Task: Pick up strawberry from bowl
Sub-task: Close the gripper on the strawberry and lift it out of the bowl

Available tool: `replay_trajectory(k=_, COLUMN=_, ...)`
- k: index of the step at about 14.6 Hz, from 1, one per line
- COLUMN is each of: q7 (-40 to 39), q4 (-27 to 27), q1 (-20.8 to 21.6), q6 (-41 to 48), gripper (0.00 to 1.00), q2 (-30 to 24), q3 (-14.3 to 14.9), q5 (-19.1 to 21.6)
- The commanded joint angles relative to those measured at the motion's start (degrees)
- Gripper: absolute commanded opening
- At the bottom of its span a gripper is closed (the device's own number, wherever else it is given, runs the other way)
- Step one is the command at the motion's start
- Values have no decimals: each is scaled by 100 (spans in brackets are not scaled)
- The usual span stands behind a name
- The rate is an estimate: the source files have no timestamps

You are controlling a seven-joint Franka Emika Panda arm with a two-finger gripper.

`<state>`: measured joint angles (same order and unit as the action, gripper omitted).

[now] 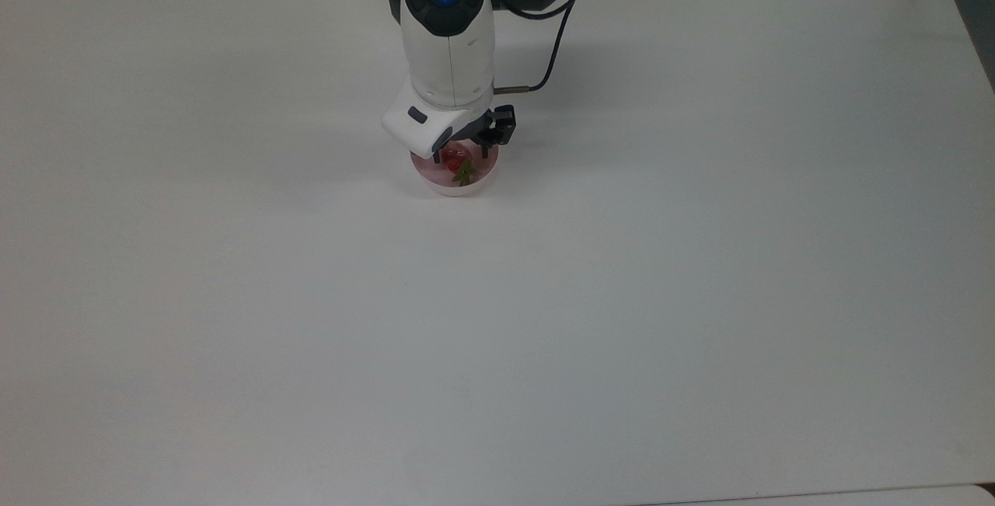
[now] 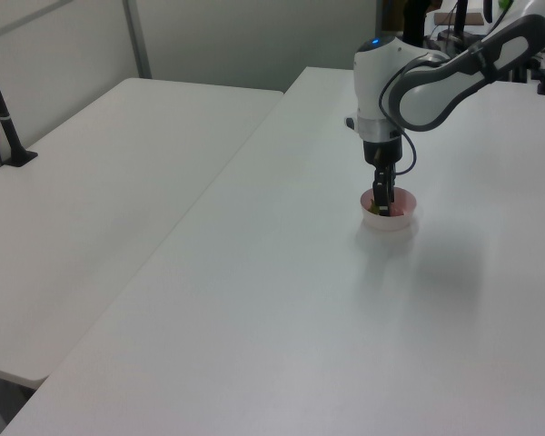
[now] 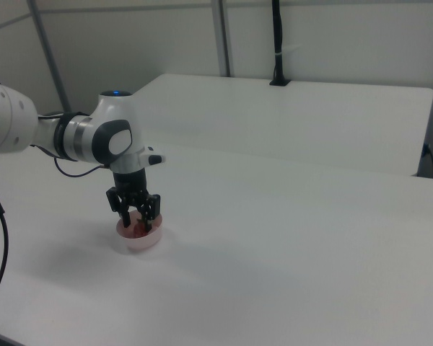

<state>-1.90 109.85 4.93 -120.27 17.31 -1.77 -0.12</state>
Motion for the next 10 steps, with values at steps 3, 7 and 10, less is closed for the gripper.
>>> replay_trajectory(k=3, q7=84, q4=10, q1=34, q6=-128, gripper=53, q2=115, q3=-16, q5=56)
replay_trajectory(k=7, q7=31, q4=-16, q1=17, q6=-111, gripper=41, q2=80, q3=-16, q5=48)
replay_trajectory(k=10, q7=14, q4=-25, q1=-10, q6=12, gripper=41, q2=-244, q3=-25, q5=56)
